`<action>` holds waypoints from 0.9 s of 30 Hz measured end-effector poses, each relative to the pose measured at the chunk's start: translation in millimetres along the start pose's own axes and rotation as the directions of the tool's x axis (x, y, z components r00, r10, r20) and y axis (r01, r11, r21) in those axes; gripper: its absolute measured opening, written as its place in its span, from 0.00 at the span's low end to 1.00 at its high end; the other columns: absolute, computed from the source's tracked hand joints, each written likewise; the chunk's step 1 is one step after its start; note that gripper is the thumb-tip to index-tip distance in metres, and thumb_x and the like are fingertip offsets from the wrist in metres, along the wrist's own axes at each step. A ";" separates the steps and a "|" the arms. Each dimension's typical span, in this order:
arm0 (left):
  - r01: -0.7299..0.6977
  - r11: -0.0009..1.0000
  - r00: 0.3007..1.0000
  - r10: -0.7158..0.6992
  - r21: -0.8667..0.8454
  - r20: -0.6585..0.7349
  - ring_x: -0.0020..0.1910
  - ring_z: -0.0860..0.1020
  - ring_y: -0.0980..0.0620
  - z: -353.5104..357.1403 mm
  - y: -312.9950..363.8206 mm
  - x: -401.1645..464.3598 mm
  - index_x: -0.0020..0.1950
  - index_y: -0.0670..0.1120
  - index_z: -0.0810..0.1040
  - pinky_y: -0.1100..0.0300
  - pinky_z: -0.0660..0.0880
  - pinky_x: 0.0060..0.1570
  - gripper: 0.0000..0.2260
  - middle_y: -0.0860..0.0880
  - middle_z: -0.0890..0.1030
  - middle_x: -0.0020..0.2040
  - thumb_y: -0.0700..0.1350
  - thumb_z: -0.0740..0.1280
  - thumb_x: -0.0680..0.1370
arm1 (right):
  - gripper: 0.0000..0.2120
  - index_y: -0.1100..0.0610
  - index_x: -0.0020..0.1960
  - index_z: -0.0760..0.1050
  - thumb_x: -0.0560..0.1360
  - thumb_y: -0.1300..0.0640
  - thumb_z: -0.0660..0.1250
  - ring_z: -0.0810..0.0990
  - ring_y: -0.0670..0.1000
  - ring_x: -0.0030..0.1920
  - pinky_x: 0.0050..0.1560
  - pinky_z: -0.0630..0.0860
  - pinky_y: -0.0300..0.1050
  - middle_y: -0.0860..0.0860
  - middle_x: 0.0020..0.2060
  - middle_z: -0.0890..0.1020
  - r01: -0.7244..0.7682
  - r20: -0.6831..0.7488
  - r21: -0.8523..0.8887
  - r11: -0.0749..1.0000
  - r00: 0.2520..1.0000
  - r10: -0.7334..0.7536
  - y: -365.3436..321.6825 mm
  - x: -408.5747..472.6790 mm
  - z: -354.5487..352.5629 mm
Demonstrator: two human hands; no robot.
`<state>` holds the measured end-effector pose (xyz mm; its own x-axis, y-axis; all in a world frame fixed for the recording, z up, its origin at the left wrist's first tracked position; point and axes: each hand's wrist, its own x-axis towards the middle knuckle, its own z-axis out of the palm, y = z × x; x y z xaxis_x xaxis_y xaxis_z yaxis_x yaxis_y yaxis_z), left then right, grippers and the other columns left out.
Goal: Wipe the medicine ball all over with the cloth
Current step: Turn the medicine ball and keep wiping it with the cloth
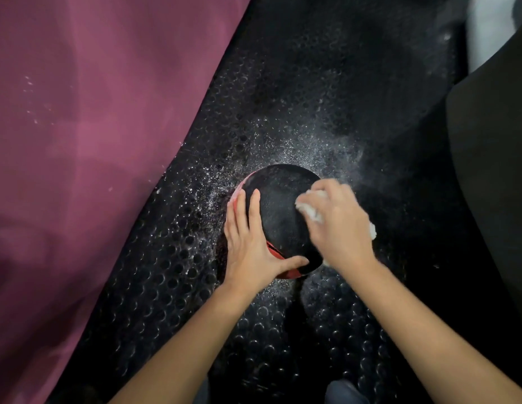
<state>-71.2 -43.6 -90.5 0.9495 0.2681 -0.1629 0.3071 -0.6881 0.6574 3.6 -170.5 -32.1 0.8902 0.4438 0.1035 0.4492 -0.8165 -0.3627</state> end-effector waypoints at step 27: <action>0.082 0.997 0.960 -0.081 0.008 0.268 0.76 0.33 0.43 -22.9 16.7 19.3 0.77 0.54 0.32 0.40 0.40 0.73 0.67 0.54 0.30 0.76 0.61 0.81 0.57 | 0.07 0.56 0.52 0.80 0.76 0.59 0.65 0.74 0.54 0.54 0.53 0.68 0.42 0.51 0.50 0.75 -0.273 0.025 0.235 0.933 0.961 0.275 30.7 14.6 0.5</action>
<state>-49.2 -34.5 -65.9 0.9036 0.1324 -0.4074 0.3847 -0.6691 0.6359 30.3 -189.0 -42.2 0.9772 0.2109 -0.0237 0.1577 -0.7964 -0.5839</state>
